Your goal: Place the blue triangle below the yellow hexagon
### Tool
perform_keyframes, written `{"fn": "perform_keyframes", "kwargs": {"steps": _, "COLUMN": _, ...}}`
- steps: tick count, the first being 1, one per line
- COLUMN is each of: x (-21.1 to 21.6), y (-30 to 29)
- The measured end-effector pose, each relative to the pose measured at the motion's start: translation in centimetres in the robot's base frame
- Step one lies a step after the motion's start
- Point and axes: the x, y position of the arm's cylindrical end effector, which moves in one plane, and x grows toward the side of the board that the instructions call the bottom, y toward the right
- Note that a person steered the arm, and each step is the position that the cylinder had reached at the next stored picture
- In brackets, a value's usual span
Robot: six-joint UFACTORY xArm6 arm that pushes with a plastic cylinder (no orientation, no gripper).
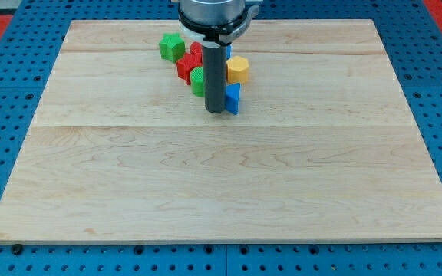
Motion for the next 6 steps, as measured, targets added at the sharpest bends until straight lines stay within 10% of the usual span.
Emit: {"fn": "perform_keyframes", "kwargs": {"steps": 6, "x": -1.9, "y": 5.3}}
